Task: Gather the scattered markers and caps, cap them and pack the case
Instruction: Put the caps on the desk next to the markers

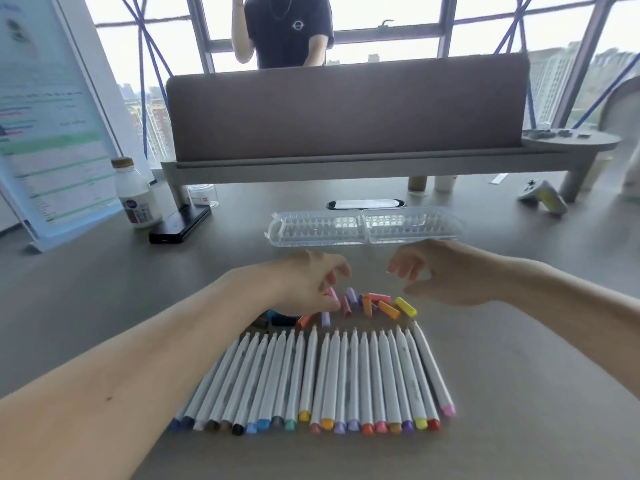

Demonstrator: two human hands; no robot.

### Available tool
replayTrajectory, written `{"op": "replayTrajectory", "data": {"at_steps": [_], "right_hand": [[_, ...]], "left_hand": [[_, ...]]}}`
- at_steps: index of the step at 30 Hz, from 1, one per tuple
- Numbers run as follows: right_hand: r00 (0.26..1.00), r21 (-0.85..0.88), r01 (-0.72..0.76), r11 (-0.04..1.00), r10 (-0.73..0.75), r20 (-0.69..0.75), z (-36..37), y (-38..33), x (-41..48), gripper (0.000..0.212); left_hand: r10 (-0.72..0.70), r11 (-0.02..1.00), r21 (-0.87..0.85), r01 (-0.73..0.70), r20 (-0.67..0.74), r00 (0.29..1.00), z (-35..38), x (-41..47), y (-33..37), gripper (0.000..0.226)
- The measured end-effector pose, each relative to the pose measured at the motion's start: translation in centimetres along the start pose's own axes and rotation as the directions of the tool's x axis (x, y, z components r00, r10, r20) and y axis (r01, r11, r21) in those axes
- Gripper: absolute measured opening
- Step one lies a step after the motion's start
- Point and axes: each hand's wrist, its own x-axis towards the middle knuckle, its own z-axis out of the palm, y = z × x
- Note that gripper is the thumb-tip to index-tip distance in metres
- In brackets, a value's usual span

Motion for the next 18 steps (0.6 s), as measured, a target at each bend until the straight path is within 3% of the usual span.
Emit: {"op": "replayTrajectory", "data": {"at_steps": [6, 11, 18], "right_hand": [[0.999, -0.014, 0.04, 0.999, -0.04, 0.002, 2.2, 0.6, 0.4, 0.029], [1.0, 0.019, 0.026, 0.999, -0.026, -0.001, 2.5, 1.0, 0.6, 0.03], [1.0, 0.013, -0.005, 1.0, 0.006, -0.017, 2.6, 1.0, -0.1, 0.035]], "left_hand": [[0.033, 0.998, -0.039, -0.039, -0.131, 0.991, 1.0, 2.4, 1.6, 0.049], [0.065, 0.992, -0.1, -0.074, -0.088, 0.994, 0.9, 3.1, 2.2, 0.053], [0.085, 0.994, -0.057, -0.088, -0.051, 0.995, 0.8, 1.4, 1.2, 0.064]]}}
